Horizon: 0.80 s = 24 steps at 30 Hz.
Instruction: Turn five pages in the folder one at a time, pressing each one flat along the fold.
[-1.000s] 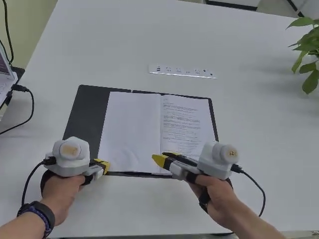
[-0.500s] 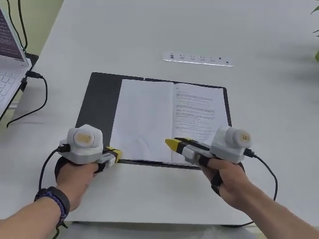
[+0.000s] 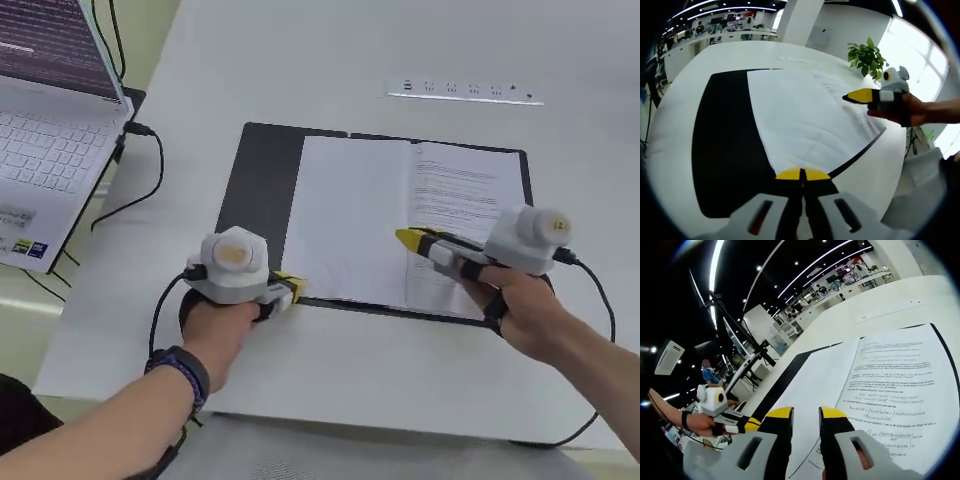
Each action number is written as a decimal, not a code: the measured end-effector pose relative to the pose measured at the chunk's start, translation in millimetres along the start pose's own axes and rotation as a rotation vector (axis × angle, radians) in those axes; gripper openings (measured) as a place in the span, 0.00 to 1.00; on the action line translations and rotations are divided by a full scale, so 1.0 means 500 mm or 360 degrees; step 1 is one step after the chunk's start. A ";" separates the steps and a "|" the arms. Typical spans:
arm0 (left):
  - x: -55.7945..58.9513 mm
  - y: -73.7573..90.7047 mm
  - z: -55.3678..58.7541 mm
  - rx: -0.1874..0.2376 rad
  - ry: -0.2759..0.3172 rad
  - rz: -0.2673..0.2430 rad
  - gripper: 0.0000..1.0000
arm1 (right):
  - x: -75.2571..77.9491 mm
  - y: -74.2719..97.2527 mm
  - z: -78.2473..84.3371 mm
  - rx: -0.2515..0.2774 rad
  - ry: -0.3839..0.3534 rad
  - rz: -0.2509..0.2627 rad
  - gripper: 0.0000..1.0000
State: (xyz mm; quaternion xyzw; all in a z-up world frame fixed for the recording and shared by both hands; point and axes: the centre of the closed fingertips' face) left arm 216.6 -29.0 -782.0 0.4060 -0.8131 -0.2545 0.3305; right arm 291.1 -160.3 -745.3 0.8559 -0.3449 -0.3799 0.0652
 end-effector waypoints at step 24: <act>-0.018 -0.014 0.003 0.0005 -0.0019 0.0002 0.00 | 0.036 -0.055 -0.023 0.0065 -0.0066 -0.0005 0.00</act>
Point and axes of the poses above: the centre of the closed fingertips' face, and the gripper's own axes: y roughly backward along the fingers, x roughly to its right, z roughly out of its underside
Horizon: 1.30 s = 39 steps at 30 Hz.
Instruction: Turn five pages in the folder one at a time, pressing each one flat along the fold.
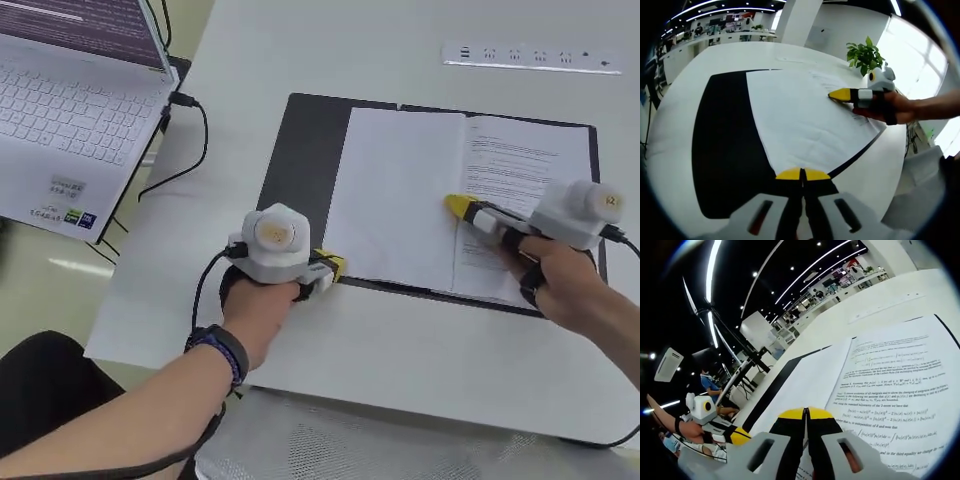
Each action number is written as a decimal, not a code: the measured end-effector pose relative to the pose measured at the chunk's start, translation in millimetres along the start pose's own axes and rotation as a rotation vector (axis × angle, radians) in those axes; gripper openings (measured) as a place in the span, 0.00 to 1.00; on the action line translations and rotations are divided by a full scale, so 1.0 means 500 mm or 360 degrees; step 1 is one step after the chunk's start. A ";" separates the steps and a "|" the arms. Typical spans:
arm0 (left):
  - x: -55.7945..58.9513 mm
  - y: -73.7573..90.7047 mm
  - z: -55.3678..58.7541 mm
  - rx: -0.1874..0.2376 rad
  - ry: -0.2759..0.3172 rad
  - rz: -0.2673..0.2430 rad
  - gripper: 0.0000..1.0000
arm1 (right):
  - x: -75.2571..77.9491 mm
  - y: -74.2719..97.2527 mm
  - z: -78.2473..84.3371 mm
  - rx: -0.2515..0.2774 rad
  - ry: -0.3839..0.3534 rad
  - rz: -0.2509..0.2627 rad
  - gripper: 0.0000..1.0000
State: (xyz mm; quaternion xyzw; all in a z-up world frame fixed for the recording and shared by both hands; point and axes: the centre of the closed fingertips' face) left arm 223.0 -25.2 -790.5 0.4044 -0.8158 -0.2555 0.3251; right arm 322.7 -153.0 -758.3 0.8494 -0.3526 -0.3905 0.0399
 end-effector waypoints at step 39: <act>-0.003 -0.003 0.000 0.0005 0.0040 -0.0005 0.00 | 0.086 -0.093 -0.119 0.0264 -0.0209 0.0129 0.00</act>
Point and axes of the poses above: the centre of the closed fingertips' face, and the gripper's own axes: y roughly backward along the fingers, x roughly to its right, z roughly out of its underside
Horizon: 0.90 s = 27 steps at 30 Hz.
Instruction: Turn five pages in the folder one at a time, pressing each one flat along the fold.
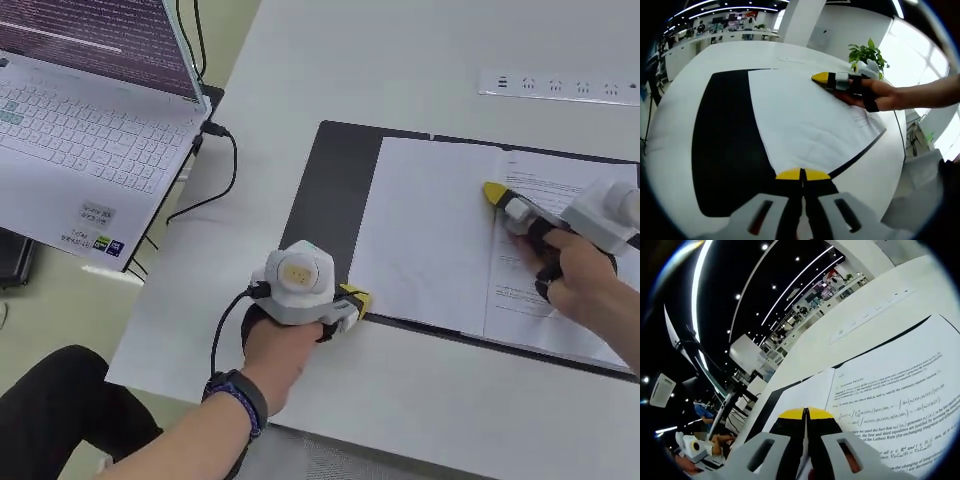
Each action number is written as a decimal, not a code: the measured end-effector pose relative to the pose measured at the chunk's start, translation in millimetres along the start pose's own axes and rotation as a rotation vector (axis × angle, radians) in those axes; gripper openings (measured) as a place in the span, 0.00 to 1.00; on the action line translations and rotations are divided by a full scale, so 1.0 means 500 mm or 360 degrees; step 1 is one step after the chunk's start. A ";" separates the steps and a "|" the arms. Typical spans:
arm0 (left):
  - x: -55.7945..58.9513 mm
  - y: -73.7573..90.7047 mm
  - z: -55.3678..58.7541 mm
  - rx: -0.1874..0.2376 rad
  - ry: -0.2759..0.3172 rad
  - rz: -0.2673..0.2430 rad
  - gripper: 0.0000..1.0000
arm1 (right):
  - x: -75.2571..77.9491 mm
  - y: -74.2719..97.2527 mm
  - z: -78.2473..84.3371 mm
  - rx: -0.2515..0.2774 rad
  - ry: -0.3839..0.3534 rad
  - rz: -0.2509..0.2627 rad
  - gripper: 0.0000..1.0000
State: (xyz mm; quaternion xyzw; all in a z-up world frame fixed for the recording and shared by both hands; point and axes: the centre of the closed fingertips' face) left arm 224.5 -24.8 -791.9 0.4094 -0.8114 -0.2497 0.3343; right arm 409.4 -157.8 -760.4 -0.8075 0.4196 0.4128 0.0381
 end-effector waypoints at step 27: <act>0.001 -0.001 0.001 -0.0004 0.0022 0.0013 0.00 | 0.025 -0.061 -0.060 0.0080 -0.0050 0.0106 0.00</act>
Point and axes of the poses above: the centre of the closed fingertips' face, and the gripper's own axes: y roughly backward along the fingers, x roughly to its right, z roughly out of its underside
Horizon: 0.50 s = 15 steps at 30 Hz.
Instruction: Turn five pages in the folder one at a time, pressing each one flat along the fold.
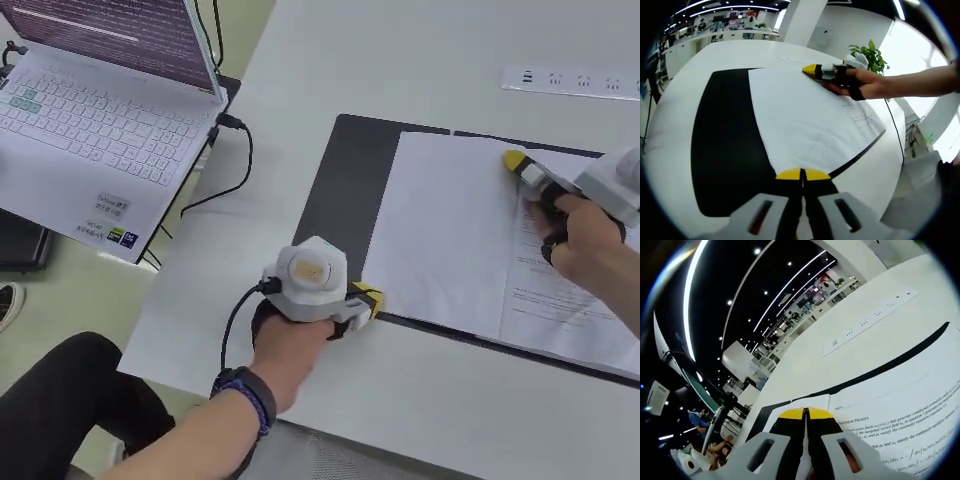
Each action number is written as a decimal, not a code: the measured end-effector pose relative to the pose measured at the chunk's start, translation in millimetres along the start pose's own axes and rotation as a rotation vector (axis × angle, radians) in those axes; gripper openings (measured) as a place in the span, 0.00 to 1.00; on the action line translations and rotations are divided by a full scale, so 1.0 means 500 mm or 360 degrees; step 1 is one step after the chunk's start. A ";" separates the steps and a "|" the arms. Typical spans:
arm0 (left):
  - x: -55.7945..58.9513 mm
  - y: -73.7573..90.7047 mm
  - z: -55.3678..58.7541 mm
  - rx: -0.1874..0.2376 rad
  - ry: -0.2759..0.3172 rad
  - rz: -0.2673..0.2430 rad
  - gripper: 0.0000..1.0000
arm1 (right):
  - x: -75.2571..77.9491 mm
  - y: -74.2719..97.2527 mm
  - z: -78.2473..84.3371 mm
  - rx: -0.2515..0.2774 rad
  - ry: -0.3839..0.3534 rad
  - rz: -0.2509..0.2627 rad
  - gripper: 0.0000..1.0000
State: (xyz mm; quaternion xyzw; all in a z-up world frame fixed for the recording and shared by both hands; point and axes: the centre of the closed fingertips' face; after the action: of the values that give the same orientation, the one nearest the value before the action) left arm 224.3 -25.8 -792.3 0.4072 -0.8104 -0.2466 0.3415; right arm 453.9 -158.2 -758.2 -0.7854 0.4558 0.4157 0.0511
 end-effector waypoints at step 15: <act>-0.002 -0.001 0.001 -0.0005 0.0033 0.0024 0.00 | -0.016 0.024 0.027 -0.0051 0.0032 -0.0034 0.00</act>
State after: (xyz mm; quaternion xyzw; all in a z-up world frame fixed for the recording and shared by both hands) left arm 224.9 -25.1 -793.3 0.4031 -0.8095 -0.2410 0.3522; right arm 434.6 -153.8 -757.9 -0.7952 0.4410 0.4145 0.0383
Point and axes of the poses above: the centre of the closed fingertips' face, and the gripper's own axes: y roughly backward along the fingers, x roughly to its right, z roughly out of its underside
